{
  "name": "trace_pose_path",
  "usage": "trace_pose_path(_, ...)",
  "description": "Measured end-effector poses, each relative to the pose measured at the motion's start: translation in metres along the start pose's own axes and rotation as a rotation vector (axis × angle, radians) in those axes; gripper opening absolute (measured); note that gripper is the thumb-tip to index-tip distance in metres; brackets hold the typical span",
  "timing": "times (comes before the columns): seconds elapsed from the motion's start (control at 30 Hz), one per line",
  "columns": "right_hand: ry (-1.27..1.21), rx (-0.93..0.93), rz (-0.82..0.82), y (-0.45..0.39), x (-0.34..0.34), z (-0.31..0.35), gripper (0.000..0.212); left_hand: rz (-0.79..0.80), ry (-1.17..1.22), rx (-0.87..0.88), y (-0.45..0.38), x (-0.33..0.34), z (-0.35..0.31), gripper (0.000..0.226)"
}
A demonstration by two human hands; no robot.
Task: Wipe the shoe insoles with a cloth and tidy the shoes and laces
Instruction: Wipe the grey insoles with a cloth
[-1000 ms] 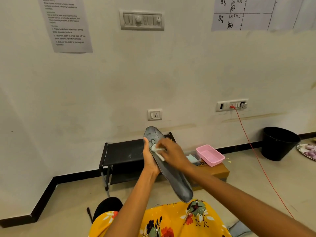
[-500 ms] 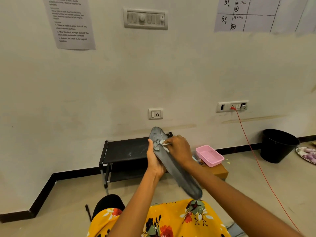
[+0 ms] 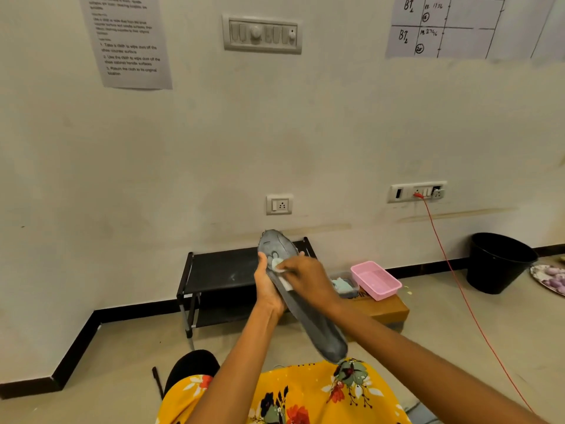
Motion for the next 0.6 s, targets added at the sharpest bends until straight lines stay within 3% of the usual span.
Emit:
trace_pose_path(0.1,-0.025,-0.124,0.110,0.013,0.002,0.000,0.015,0.003,0.009,-0.015,-0.008,-0.007,-0.003,0.075)
trace_pose_path(0.2,0.079,-0.006,-0.017,-0.015,-0.007,-0.032,0.014,0.025,-0.013,-0.016,0.000,0.003,0.008,0.062)
trace_pose_path(0.33,0.233,0.063,-0.071,-0.028,-0.010,-0.049,0.021,0.012,-0.019,-0.031,0.006,0.008,0.019,0.060)
trace_pose_path(0.47,0.098,0.316,-0.047,-0.024,-0.007,-0.061,0.038,-0.031,-0.023,-0.010,0.002,0.005,0.019,0.057)
trace_pose_path(0.6,-0.037,0.267,-0.012,-0.020,-0.006,-0.054,0.027,0.029,0.030,-0.007,0.004,0.004,0.009,0.048)
Point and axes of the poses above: each hand's wrist, its own y-axis away from the middle knuckle, its own x-axis out of the palm, z = x × y, the point moved 6 cm from there along -y, towards the middle knuckle, and after that the axes turned 14 degrees about -z, right-handed, at the moved point
